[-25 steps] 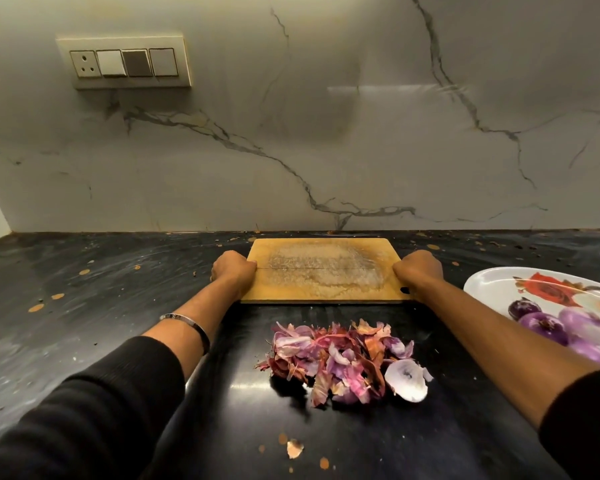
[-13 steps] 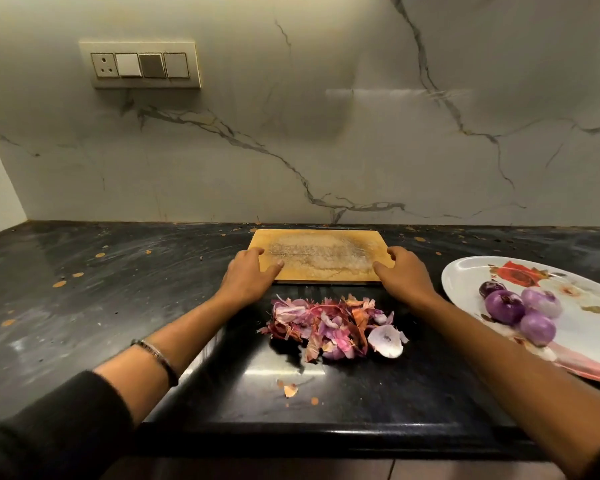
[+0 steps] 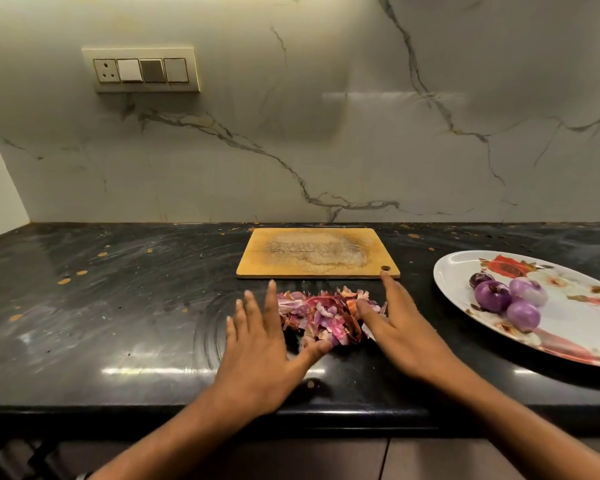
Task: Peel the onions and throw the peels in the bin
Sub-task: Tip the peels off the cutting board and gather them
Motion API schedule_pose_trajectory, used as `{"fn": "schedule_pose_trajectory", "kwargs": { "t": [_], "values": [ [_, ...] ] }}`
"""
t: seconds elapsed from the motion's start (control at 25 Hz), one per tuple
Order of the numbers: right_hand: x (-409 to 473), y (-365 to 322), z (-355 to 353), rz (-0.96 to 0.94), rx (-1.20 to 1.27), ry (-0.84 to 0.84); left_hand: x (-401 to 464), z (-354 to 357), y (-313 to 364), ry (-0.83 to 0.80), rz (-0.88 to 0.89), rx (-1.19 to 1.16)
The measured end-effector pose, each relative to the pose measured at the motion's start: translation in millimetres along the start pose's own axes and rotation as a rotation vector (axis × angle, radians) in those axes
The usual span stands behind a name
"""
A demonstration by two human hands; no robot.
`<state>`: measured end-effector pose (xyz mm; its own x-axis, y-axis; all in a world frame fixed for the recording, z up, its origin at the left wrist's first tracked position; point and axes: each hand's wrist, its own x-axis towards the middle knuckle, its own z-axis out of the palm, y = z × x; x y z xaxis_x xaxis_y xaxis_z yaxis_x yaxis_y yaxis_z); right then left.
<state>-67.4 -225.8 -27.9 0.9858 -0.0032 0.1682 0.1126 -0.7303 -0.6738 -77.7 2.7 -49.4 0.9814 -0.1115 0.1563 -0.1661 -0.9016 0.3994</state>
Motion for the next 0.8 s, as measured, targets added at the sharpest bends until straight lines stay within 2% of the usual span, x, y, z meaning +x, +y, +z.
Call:
{"fn": "schedule_pose_trajectory", "kwargs": {
  "t": [0.12, 0.24, 0.48, 0.56, 0.68, 0.8],
  "values": [
    [9.5, -1.8, 14.6, 0.086, 0.008, -0.020, 12.9, 7.9, 14.1, -0.008, 0.004, 0.098],
    [25.2, -13.6, 23.3, 0.075, 0.061, -0.001, 32.7, 12.5, 25.9, -0.052, 0.007, 0.089],
    [27.3, -7.4, 8.3, -0.010, 0.262, 0.069, 45.8, 4.1, 14.9, -0.050, 0.126, -0.177],
    [22.9, 6.1, -1.3, 0.034, 0.209, 0.032, 42.3, -0.7, -1.0, -0.036, 0.120, -0.150],
    [21.5, 9.3, 0.9, 0.064, 0.091, -0.049, 43.9, -6.4, -3.9, -0.131, 0.112, -0.115],
    [27.4, -11.0, 16.2, 0.017, 0.102, -0.089, 50.1, -2.1, 24.6, -0.165, 0.135, -0.313]
  ]
}}
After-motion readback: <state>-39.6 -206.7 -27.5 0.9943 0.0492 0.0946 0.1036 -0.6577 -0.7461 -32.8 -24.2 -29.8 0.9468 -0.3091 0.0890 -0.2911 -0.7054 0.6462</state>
